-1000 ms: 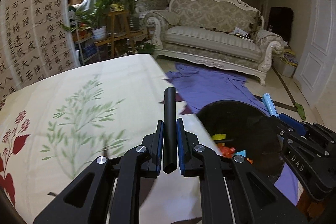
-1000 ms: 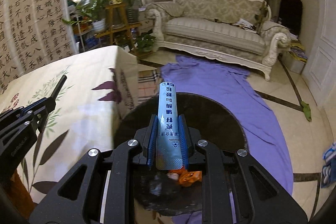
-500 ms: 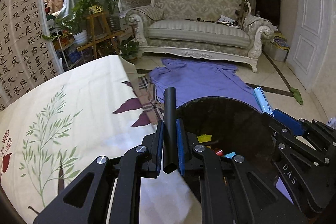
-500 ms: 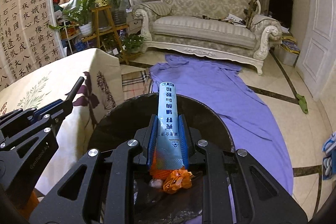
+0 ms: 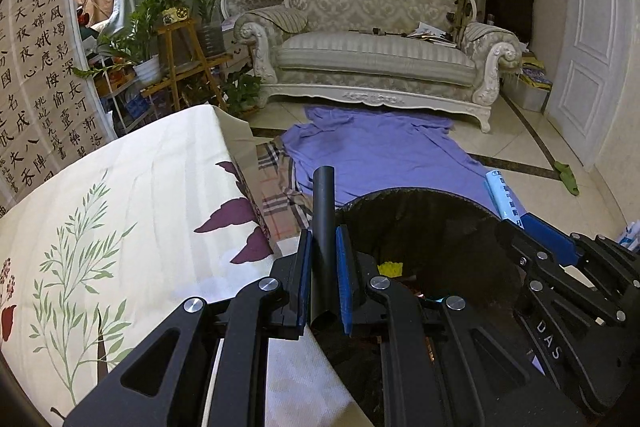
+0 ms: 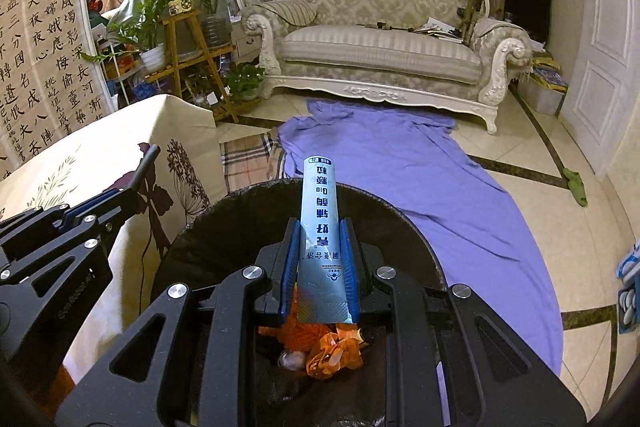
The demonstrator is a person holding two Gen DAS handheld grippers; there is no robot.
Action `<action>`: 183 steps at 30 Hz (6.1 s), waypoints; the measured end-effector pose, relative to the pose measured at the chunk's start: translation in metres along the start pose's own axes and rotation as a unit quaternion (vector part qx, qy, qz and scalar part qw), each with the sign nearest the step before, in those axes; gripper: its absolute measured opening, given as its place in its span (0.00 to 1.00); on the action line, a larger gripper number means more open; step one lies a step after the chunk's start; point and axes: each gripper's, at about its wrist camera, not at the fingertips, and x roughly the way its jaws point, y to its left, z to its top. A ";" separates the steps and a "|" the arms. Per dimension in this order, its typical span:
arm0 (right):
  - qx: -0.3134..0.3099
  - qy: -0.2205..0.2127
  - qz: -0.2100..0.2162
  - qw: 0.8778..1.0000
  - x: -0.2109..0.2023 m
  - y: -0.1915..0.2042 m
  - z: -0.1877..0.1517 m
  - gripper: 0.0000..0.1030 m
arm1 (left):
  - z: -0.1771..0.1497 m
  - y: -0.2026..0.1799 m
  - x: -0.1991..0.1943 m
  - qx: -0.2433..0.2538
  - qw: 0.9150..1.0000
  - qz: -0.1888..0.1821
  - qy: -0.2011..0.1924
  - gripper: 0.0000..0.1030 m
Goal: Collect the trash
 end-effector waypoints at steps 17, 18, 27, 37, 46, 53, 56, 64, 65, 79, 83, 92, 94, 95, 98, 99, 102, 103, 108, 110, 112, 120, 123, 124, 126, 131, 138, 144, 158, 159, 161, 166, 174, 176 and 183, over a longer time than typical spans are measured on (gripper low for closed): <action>0.014 -0.005 -0.031 0.999 -0.005 -0.002 -0.001 0.54 | -0.001 0.006 -0.005 -0.004 1.000 0.012 -0.011 0.72; 0.014 -0.007 -0.032 0.999 -0.007 -0.002 -0.001 0.56 | -0.001 0.007 -0.006 -0.003 1.000 0.012 -0.012 0.73; 0.013 -0.022 -0.043 0.999 -0.028 -0.001 -0.003 0.65 | -0.004 0.012 -0.019 -0.016 1.000 0.011 -0.017 0.78; 0.005 -0.042 -0.051 0.998 -0.059 0.012 -0.009 0.75 | -0.015 0.025 -0.052 -0.031 0.998 0.028 -0.036 0.82; -0.006 -0.061 -0.050 0.997 -0.090 0.026 -0.013 0.85 | -0.024 0.028 -0.083 -0.030 0.997 0.029 -0.058 0.82; 0.001 -0.079 -0.058 0.995 -0.113 0.029 -0.020 0.87 | -0.031 0.033 -0.103 -0.031 0.997 0.025 -0.072 0.83; 0.004 -0.082 -0.061 0.995 -0.120 0.028 -0.022 0.88 | -0.035 0.035 -0.109 -0.033 0.996 0.030 -0.077 0.83; -0.001 -0.094 -0.066 0.993 -0.139 0.029 -0.029 0.88 | -0.040 0.040 -0.114 -0.041 0.996 0.027 -0.075 0.83; -0.002 -0.095 -0.067 0.993 -0.140 0.029 -0.029 0.88 | -0.040 0.040 -0.115 -0.041 0.996 0.027 -0.075 0.83; -0.004 -0.097 -0.071 0.993 -0.149 0.029 -0.029 0.88 | -0.045 0.040 -0.118 -0.043 0.996 0.025 -0.079 0.83; -0.004 -0.098 -0.071 0.993 -0.150 0.028 -0.029 0.88 | -0.045 0.040 -0.118 -0.042 0.996 0.026 -0.079 0.83; -0.005 -0.098 -0.071 0.993 -0.149 0.029 -0.029 0.88 | -0.046 0.040 -0.118 -0.043 0.996 0.025 -0.078 0.83; -0.005 -0.097 -0.071 0.993 -0.149 0.029 -0.029 0.88 | -0.047 0.040 -0.118 -0.043 0.996 0.024 -0.078 0.83; -0.005 -0.096 -0.071 0.993 -0.149 0.028 -0.028 0.88 | -0.047 0.040 -0.118 -0.043 0.996 0.024 -0.078 0.83; -0.004 -0.097 -0.071 0.993 -0.149 0.029 -0.029 0.88 | -0.047 0.039 -0.118 -0.043 0.996 0.025 -0.078 0.83; -0.005 -0.098 -0.072 0.993 -0.149 0.029 -0.029 0.88 | -0.047 0.040 -0.118 -0.044 0.996 0.024 -0.078 0.83; -0.005 -0.097 -0.071 0.993 -0.150 0.028 -0.028 0.88 | -0.047 0.040 -0.118 -0.045 0.996 0.024 -0.078 0.83; -0.005 -0.098 -0.071 0.993 -0.149 0.029 -0.029 0.88 | -0.047 0.040 -0.118 -0.044 0.996 0.024 -0.078 0.83; -0.005 -0.098 -0.071 0.993 -0.150 0.028 -0.029 0.88 | -0.048 0.040 -0.117 -0.045 0.996 0.023 -0.076 0.83; -0.005 -0.097 -0.072 0.993 -0.149 0.028 -0.029 0.88 | -0.049 0.039 -0.117 -0.046 0.996 0.023 -0.075 0.83; -0.005 -0.097 -0.071 0.993 -0.149 0.029 -0.029 0.88 | -0.049 0.038 -0.118 -0.046 0.996 0.023 -0.076 0.83; -0.005 -0.097 -0.072 0.993 -0.150 0.029 -0.029 0.88 | -0.049 0.039 -0.118 -0.046 0.996 0.022 -0.074 0.83; -0.005 -0.097 -0.072 0.993 -0.149 0.030 -0.029 0.88 | -0.051 0.037 -0.116 -0.048 0.996 0.020 -0.073 0.83; -0.005 -0.097 -0.072 0.993 -0.149 0.030 -0.029 0.88 | -0.051 0.036 -0.115 -0.048 0.996 0.020 -0.073 0.83; -0.005 -0.096 -0.072 0.993 -0.149 0.029 -0.029 0.88 | -0.050 0.037 -0.115 -0.048 0.996 0.021 -0.074 0.83; -0.005 -0.097 -0.072 0.993 -0.149 0.030 -0.029 0.88 | -0.052 0.036 -0.114 -0.050 0.996 0.021 -0.073 0.83; -0.005 -0.097 -0.072 0.993 -0.150 0.029 -0.029 0.88 | -0.052 0.035 -0.114 -0.050 0.996 0.020 -0.073 0.83; -0.006 -0.096 -0.072 0.993 -0.150 0.030 -0.029 0.88 | -0.051 0.037 -0.114 -0.051 0.996 0.021 -0.073 0.83; -0.005 -0.096 -0.072 0.993 -0.151 0.031 -0.028 0.88 | -0.053 0.037 -0.113 -0.049 0.996 0.018 -0.074 0.83; -0.005 -0.097 -0.072 0.993 -0.150 0.031 -0.029 0.88 | -0.053 0.037 -0.113 -0.049 0.996 0.018 -0.074 0.83; -0.005 -0.097 -0.072 0.993 -0.151 0.031 -0.028 0.88 | -0.054 0.035 -0.113 -0.049 0.996 0.018 -0.075 0.83; -0.006 -0.096 -0.072 0.993 -0.150 0.031 -0.029 0.88 | -0.054 0.033 -0.114 -0.048 0.996 0.010 -0.072 0.83; -0.005 -0.096 -0.072 0.993 -0.151 0.031 -0.029 0.88 | -0.053 0.031 -0.118 -0.052 0.996 0.004 -0.076 0.83; -0.005 -0.097 -0.072 0.993 -0.150 0.031 -0.029 0.88 | -0.052 0.033 -0.118 -0.052 0.995 0.006 -0.080 0.83; -0.006 -0.096 -0.072 0.993 -0.150 0.032 -0.029 0.88 | -0.051 0.034 -0.121 -0.049 0.995 0.019 -0.089 0.83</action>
